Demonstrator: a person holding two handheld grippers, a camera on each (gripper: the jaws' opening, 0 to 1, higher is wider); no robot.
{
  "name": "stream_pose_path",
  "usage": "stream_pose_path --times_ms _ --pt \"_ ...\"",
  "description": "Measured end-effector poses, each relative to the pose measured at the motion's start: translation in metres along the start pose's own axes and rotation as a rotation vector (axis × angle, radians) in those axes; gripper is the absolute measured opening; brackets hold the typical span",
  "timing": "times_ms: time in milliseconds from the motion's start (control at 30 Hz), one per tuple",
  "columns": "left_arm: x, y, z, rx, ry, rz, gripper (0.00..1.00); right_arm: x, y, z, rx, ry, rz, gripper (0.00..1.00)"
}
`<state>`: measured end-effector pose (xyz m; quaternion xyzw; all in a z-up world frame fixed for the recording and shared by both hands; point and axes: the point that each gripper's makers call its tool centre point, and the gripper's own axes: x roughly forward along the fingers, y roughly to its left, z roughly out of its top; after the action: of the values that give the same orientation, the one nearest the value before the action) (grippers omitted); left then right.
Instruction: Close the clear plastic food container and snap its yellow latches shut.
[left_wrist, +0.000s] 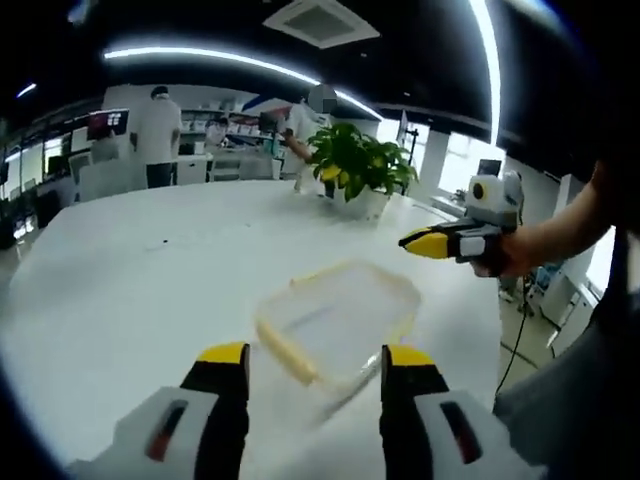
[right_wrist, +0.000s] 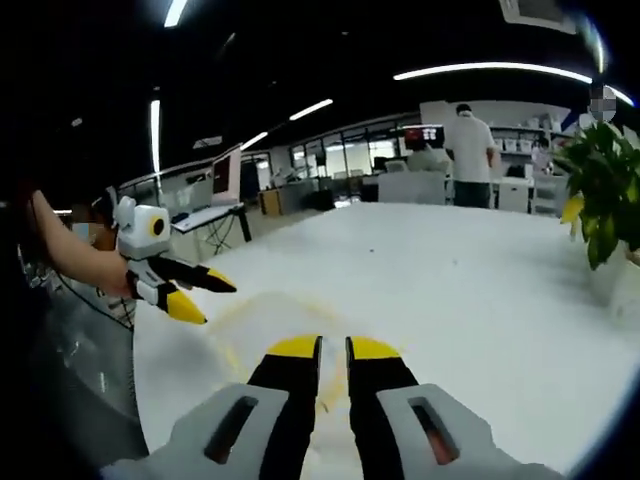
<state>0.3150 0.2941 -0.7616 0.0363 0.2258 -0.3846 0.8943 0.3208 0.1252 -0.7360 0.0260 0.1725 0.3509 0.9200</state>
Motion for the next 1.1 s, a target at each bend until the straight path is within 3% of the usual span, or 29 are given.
stream_pose_path --times_ms 33,200,533,800,867,1100 --pt "-0.001 0.0 -0.001 0.042 -0.006 0.015 0.48 -0.001 0.001 -0.003 0.001 0.002 -0.001 0.18" --pt "0.002 0.002 -0.016 -0.011 0.001 0.031 0.51 -0.005 0.006 -0.02 -0.011 0.036 -0.001 0.26" --pt "0.013 -0.01 -0.036 -0.012 0.055 -0.003 0.5 -0.002 0.015 -0.052 -0.028 0.095 0.023 0.39" --pt "0.021 -0.016 -0.044 0.018 0.086 -0.019 0.48 0.008 0.018 -0.069 -0.057 0.143 0.05 0.4" --pt "0.023 -0.014 -0.046 0.002 0.086 -0.013 0.51 0.012 0.017 -0.071 -0.09 0.152 0.047 0.46" --pt "0.032 -0.015 -0.042 0.013 0.105 -0.034 0.48 0.023 0.021 -0.079 -0.112 0.185 0.075 0.41"
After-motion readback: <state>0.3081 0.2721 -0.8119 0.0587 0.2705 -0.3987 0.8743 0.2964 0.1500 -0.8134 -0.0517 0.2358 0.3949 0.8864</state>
